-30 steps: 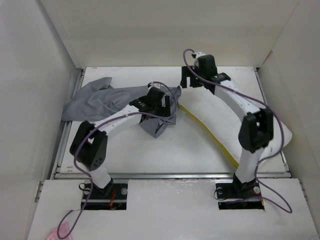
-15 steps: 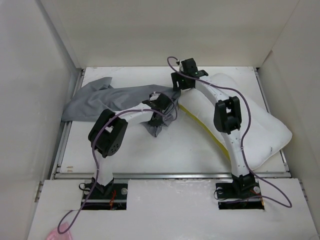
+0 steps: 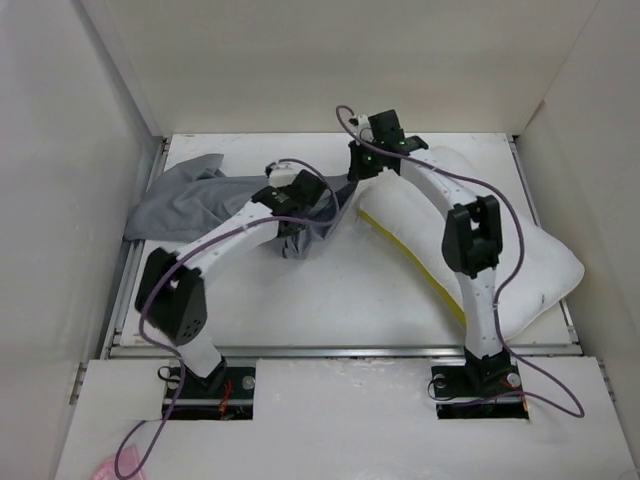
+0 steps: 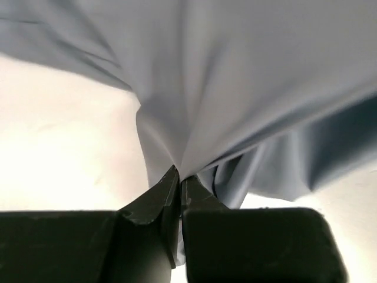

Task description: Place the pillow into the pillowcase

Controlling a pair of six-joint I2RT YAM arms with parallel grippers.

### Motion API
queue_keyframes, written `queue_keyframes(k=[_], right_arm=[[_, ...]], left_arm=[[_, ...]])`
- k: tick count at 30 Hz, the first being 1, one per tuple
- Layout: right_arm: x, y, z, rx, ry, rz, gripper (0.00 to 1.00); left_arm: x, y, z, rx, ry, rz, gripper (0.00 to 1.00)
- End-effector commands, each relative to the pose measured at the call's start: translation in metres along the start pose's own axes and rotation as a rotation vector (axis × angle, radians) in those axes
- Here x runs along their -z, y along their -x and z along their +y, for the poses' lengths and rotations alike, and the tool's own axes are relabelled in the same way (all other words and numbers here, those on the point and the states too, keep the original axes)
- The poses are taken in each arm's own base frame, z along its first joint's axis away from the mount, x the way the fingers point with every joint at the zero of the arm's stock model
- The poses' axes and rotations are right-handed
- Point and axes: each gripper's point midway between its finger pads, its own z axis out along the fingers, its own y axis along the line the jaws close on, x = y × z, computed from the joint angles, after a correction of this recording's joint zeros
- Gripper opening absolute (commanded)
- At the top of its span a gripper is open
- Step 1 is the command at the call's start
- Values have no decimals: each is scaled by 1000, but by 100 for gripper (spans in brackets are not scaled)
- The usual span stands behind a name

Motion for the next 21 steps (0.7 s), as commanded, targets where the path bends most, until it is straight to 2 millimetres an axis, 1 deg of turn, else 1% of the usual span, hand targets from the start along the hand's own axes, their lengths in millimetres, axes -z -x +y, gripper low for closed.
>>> queue_keyframes(k=[1, 2, 3, 4, 5, 6, 7, 8, 9, 10, 11, 12, 13, 14, 15, 16, 17, 18, 19, 20, 21], right_arm=[[135, 116, 57, 121, 35, -389, 0], [140, 111, 62, 125, 31, -391, 0], [163, 118, 67, 109, 29, -427, 0], [168, 117, 67, 98, 19, -432, 0], [169, 114, 59, 88, 0, -427, 0], [167, 112, 52, 79, -17, -421, 0], [168, 113, 47, 58, -21, -423, 0], [165, 112, 31, 27, -42, -416, 0], [158, 105, 19, 0, -57, -390, 0], [141, 97, 6, -18, -63, -349, 0], [133, 95, -6, -32, -78, -339, 0], [134, 101, -24, -49, -100, -347, 0], [111, 89, -42, -74, -126, -296, 0], [105, 90, -53, -85, -137, -292, 0], [111, 106, -73, -96, -181, -334, 0], [108, 110, -87, -105, -208, -345, 7], [93, 105, -105, -121, -237, -331, 30], [94, 109, -116, -130, -258, -337, 73], [107, 120, -119, -131, -266, -358, 86], [123, 120, -116, -127, -262, -355, 95], [135, 125, -113, -92, -266, -384, 100]], left_arm=[[64, 29, 80, 130, 175, -128, 0], [74, 28, 87, 151, 184, -139, 0], [81, 29, 96, 183, 192, -150, 0], [97, 32, 103, 239, 168, -180, 0], [101, 28, 110, 241, 166, -181, 1], [105, 26, 103, 245, 108, -173, 4], [115, 30, 103, 257, 43, -194, 4], [112, 32, 87, 203, -40, -222, 5], [113, 33, 75, 174, -116, -227, 7], [117, 28, 52, 141, -248, -195, 9], [126, 41, 26, 142, -374, -247, 13], [122, 36, 14, 48, -433, -252, 18], [127, 32, -7, 3, -535, -242, 23], [119, 34, -23, -21, -558, -244, 28], [123, 50, -41, -23, -606, -281, 48], [121, 55, -54, -54, -625, -282, 71], [117, 60, -64, -98, -628, -284, 100], [95, 61, -77, -116, -575, -253, 100], [105, 82, -81, -104, -558, -274, 100], [99, 92, -75, -96, -479, -292, 100], [90, 97, -72, -84, -439, -281, 100]])
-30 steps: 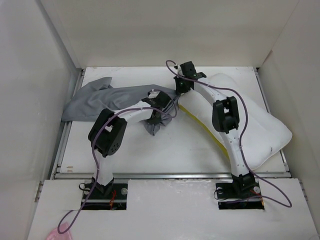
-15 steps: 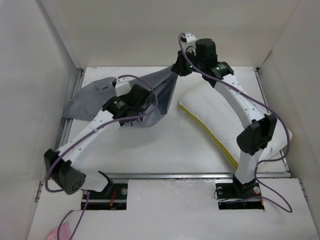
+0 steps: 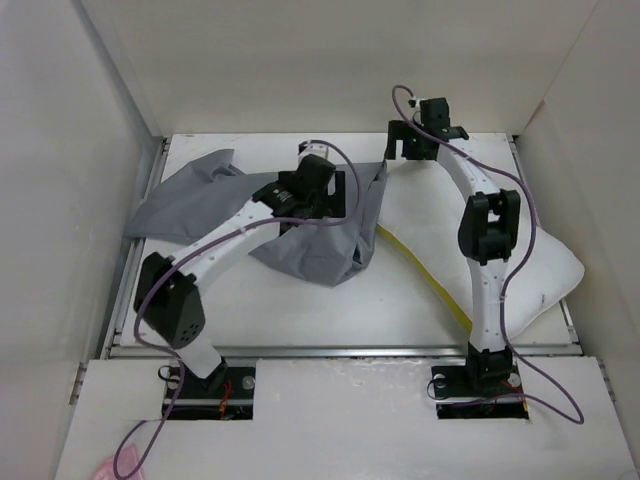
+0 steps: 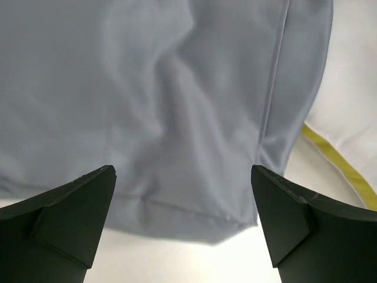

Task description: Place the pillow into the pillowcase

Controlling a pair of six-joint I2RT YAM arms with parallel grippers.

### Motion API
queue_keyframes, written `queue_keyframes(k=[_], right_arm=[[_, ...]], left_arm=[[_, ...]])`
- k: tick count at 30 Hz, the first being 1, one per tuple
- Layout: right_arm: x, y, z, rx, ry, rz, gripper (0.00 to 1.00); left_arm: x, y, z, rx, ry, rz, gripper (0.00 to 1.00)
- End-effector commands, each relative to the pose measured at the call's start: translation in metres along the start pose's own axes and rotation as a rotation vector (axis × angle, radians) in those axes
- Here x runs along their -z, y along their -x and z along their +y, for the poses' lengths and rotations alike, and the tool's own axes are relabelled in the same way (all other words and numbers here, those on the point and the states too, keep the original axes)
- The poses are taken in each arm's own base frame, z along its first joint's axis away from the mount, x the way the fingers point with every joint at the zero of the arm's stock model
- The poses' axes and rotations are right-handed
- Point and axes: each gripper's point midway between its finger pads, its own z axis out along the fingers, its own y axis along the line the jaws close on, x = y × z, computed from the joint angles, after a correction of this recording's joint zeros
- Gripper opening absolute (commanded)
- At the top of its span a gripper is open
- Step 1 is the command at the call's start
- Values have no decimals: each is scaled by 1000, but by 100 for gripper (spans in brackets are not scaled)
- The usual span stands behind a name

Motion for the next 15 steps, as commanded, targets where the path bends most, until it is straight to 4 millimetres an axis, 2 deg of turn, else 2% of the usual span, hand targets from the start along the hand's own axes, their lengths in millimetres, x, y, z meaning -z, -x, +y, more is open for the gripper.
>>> queue_keyframes(k=[1, 2, 3, 4, 5, 6, 7, 8, 9, 10, 11, 12, 14, 15], right_arm=[[88, 86, 31, 85, 30, -230, 100], [82, 68, 29, 97, 39, -226, 100], [119, 83, 45, 115, 60, -297, 100], [127, 79, 44, 114, 49, -305, 100], [123, 52, 43, 111, 34, -255, 100], [141, 52, 43, 100, 26, -265, 100], [144, 41, 43, 87, 25, -244, 100], [145, 29, 45, 80, 21, -222, 100], [138, -2, 38, 72, 11, -155, 100], [147, -10, 45, 80, 22, -152, 100], [148, -21, 43, 78, 19, -132, 100], [143, -48, 47, 87, 7, -79, 100], [152, -62, 46, 96, -23, -70, 100], [152, -78, 35, 72, -92, -48, 100]], left_arm=[[8, 56, -4, -18, 7, -117, 100], [10, 57, 1, -2, 14, -120, 100], [11, 59, 7, 12, 11, -131, 100], [21, 70, 23, 56, 25, -167, 100], [17, 58, 36, 74, 48, -151, 100], [18, 59, 46, 98, 62, -159, 100], [21, 57, 57, 121, 78, -164, 100], [14, 44, 81, 169, 139, -135, 100], [9, 36, 92, 194, 167, -118, 100], [5, 27, 107, 221, 208, -96, 100], [1, 23, 128, 269, 255, -87, 100], [-9, 3, 138, 289, 278, -36, 100], [-29, -15, 151, 316, 299, 12, 100], [-37, -20, 151, 313, 298, 32, 100]])
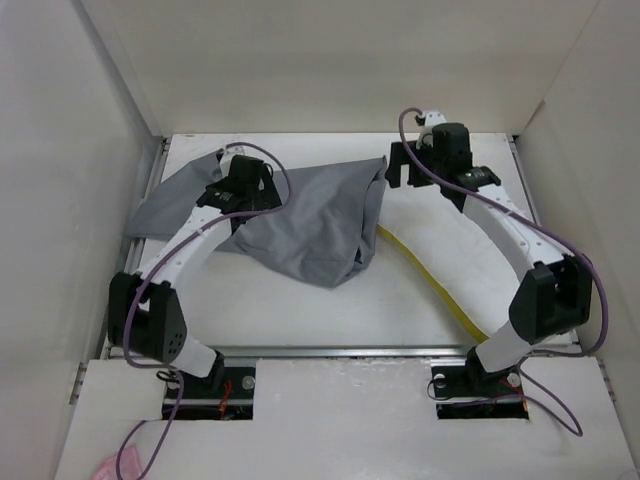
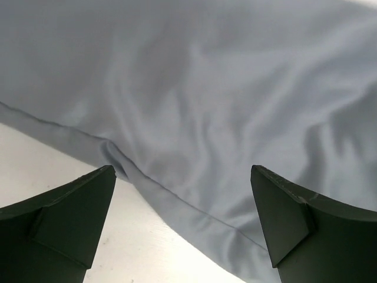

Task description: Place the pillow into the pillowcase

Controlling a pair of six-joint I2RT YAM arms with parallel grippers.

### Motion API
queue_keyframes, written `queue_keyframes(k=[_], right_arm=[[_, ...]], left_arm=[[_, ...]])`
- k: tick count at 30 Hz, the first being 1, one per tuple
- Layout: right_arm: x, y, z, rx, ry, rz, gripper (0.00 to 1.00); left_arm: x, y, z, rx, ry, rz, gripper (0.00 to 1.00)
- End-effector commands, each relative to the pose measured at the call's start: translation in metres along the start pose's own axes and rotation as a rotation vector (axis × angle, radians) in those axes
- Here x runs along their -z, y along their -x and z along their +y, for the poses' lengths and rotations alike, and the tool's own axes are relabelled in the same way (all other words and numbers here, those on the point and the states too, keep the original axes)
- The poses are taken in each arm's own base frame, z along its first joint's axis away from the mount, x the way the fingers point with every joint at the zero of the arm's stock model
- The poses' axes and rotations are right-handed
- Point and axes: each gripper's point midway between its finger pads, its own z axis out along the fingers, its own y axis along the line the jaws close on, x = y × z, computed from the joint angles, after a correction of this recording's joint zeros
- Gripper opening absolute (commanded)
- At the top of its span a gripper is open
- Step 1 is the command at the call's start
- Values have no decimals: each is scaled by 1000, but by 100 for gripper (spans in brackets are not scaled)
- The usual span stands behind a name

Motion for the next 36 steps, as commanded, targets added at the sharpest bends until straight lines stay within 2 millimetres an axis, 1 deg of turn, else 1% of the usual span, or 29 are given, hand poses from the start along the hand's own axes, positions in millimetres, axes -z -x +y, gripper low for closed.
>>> queue_keyframes(k=[1, 2, 3, 6, 7, 9, 10, 11, 12, 13, 14, 15, 16, 17, 18, 19, 20, 21, 22, 24, 25, 27, 28, 30, 32, 33, 34, 35, 36], right_arm=[[-9, -65, -25, -50, -159, 134, 100], [-5, -70, -29, -81, -187, 143, 100], [-1, -68, -31, -80, -202, 139, 100], [7, -85, -49, -108, -323, 186, 100], [11, -85, -60, -111, -387, 181, 100], [14, -96, -72, -151, -431, 203, 100], [15, -96, -79, -175, -446, 199, 100], [17, -101, -89, -203, -460, 214, 100], [17, -99, -93, -217, -456, 204, 100], [16, -96, -98, -231, -452, 193, 100], [15, -98, -103, -255, -431, 196, 100], [12, -95, -105, -263, -426, 187, 100], [7, -98, -106, -263, -428, 199, 100], [5, -96, -111, -268, -435, 197, 100], [2, -90, -111, -259, -432, 190, 100], [-3, -93, -115, -266, -433, 202, 100], [-5, -85, -118, -274, -428, 189, 100], [-7, -89, -119, -274, -430, 199, 100], [-7, -84, -119, -274, -428, 188, 100], [-14, -90, -123, -283, -428, 209, 100], [-15, -90, -126, -289, -426, 209, 100], [-22, -99, -126, -292, -421, 236, 100], [-24, -95, -131, -297, -426, 223, 100], [-31, -101, -133, -298, -430, 242, 100], [-34, -109, -138, -295, -454, 259, 100], [-37, -115, -139, -295, -456, 274, 100], [-39, -118, -140, -296, -457, 283, 100], [-42, -119, -143, -303, -456, 286, 100], [-48, -116, -141, -306, -436, 276, 100]], left_arm=[[-33, -39, 12, 18, 55, 110, 100], [-39, -42, 12, 12, 64, 124, 100], [-48, -53, 7, -19, 68, 152, 100], [-46, -44, -30, -127, -23, 125, 100], [-40, -40, -59, -167, -87, 92, 100], [-31, -39, -95, -218, -196, 84, 100], [-29, -49, -116, -283, -247, 92, 100], [-24, -37, -139, -292, -301, 55, 100], [-21, -42, -156, -319, -353, 69, 100], [-32, -56, -166, -352, -364, 101, 100], [-27, -48, -187, -366, -396, 78, 100], [-31, -52, -195, -378, -395, 92, 100], [-36, -55, -200, -400, -383, 100, 100], [-51, -74, -204, -426, -366, 141, 100], [-52, -67, -212, -424, -368, 137, 100], [-56, -69, -217, -433, -382, 143, 100], [-65, -75, -222, -439, -382, 160, 99], [-67, -80, -228, -446, -388, 163, 99], [-69, -82, -231, -446, -398, 171, 96], [-78, -88, -233, -451, -392, 181, 92], [-80, -90, -233, -454, -387, 188, 86], [-81, -91, -229, -459, -371, 194, 85], [-84, -100, -223, -469, -358, 214, 85], [-83, -102, -224, -465, -372, 214, 83], [-83, -102, -226, -462, -386, 212, 73], [-87, -107, -225, -466, -380, 222, 66], [-90, -108, -226, -466, -379, 223, 48], [-87, -101, -232, -451, -388, 209, 39], [-89, -103, -232, -453, -385, 215, 32]])
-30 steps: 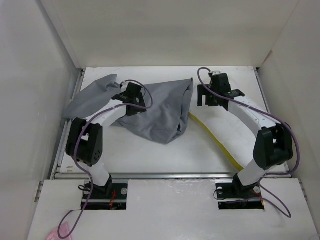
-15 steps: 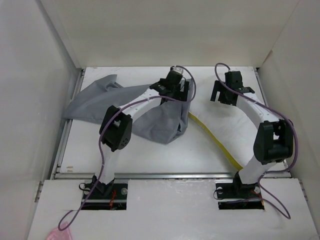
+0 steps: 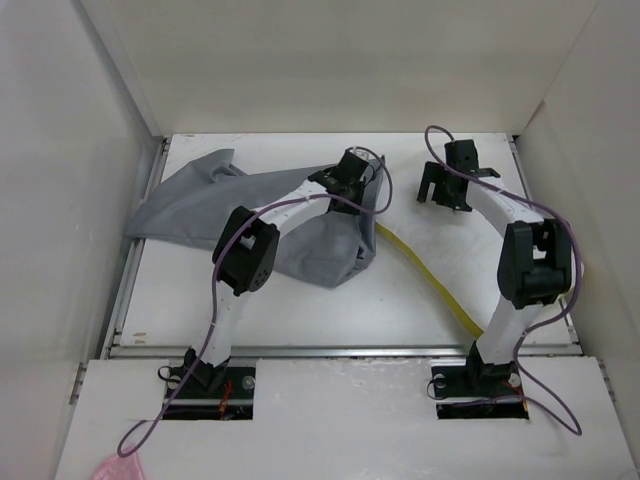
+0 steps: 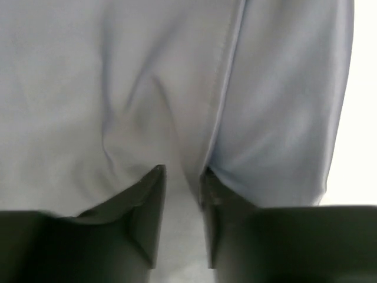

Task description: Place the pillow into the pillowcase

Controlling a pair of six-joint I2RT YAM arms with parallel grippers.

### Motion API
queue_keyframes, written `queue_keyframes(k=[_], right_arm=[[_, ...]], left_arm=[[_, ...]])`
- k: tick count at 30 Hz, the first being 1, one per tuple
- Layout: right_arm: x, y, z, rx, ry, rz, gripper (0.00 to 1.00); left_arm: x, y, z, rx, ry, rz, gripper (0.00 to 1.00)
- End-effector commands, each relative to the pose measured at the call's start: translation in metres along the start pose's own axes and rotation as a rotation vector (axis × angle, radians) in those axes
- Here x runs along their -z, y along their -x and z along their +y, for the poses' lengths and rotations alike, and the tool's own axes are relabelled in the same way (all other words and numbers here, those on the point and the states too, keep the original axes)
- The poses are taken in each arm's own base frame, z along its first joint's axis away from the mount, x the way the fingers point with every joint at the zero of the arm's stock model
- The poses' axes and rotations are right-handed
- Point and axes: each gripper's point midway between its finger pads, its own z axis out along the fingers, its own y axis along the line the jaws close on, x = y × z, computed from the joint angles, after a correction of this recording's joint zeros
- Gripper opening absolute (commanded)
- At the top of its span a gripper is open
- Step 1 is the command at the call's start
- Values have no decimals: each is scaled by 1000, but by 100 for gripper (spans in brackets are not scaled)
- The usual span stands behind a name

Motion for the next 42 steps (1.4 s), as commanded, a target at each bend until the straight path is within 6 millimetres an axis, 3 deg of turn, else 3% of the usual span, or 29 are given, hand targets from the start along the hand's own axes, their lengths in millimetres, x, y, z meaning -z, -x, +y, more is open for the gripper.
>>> queue_keyframes(k=[1, 3, 4, 6, 7, 8, 9, 10, 11, 14, 15, 18, 22, 28, 30, 32, 42], right_arm=[[-23, 14, 4, -29, 38, -13, 100], [-32, 3, 16, -33, 119, 41, 100], [-40, 1, 20, -24, 141, 44, 97], [-42, -1, 24, -25, 167, 43, 76], [-41, -6, 22, -25, 167, 46, 31], [-40, -2, 17, -24, 165, 29, 30], [-37, -2, 13, -32, 160, 24, 0], [-34, -1, 3, -37, 151, 14, 0], [-15, 18, 1, -46, 164, -55, 0], [22, 40, -18, -65, 96, -172, 0], [59, 65, -21, -75, 95, -274, 0], [111, 82, -44, -103, -11, -367, 0], [144, 90, -67, -136, -71, -415, 0], [169, 100, -87, -161, -139, -481, 0], [181, 106, -85, -155, -119, -510, 0], [184, 102, -66, -117, -7, -500, 0], [130, 14, -1, -28, 129, -299, 0]], left_arm=[[12, 22, -6, 0, -21, -40, 25], [15, 28, -7, 2, -18, -57, 0], [17, 35, -7, 4, -14, -73, 0], [20, 41, -7, -3, -12, -96, 0], [27, 47, -8, 0, -17, -111, 0], [27, 49, -8, -8, -20, -119, 0], [37, 57, -10, -5, -27, -141, 0], [40, 59, -10, -2, -33, -156, 0], [44, 62, -10, 0, -37, -168, 0], [65, 74, -13, -3, -64, -211, 0], [68, 73, -14, -4, -73, -210, 0], [81, 79, -15, -1, -81, -231, 0], [96, 80, -8, 4, -60, -251, 0], [104, 85, -7, 7, -52, -260, 0], [104, 83, -6, 5, -49, -252, 0], [104, 82, -11, 2, -77, -243, 0], [114, 93, -16, 10, -91, -243, 0]])
